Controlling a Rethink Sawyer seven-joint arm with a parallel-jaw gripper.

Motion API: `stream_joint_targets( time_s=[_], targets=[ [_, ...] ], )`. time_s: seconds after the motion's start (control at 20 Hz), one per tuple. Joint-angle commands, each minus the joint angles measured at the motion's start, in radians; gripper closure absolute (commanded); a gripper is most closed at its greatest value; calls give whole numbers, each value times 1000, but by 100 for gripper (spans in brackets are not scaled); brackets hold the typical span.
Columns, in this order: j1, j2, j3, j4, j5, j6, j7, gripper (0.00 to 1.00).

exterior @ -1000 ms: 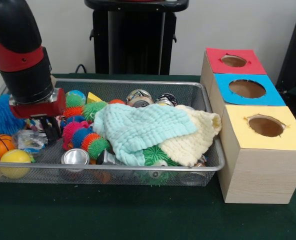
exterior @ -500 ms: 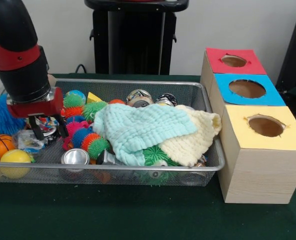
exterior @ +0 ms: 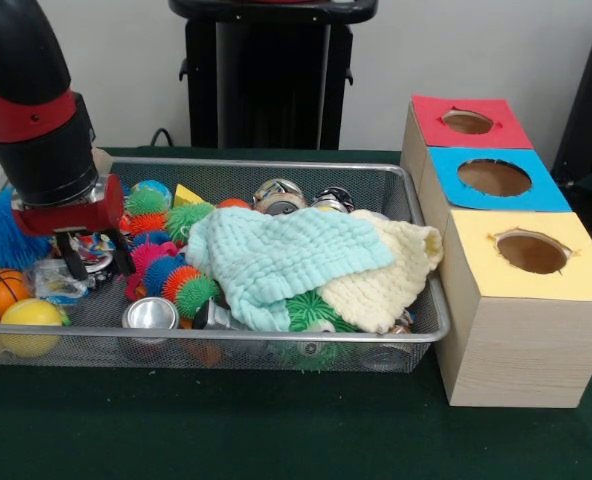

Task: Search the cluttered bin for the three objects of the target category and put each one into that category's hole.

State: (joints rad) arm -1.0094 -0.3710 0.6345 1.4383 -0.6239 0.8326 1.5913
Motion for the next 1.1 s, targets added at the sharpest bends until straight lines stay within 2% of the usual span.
stream_joint_targets(
  time_s=[0.05,0.2,0.5,0.8,1.1],
  targets=[
    [-14,63,61,27,-51,2,-327,0],
    [-21,68,63,16,-41,23,-332,0],
    [-28,61,66,48,-33,15,-289,0],
    [-14,-28,70,69,-9,67,-262,0],
    [-12,-50,73,74,9,93,-258,0]
  ],
)
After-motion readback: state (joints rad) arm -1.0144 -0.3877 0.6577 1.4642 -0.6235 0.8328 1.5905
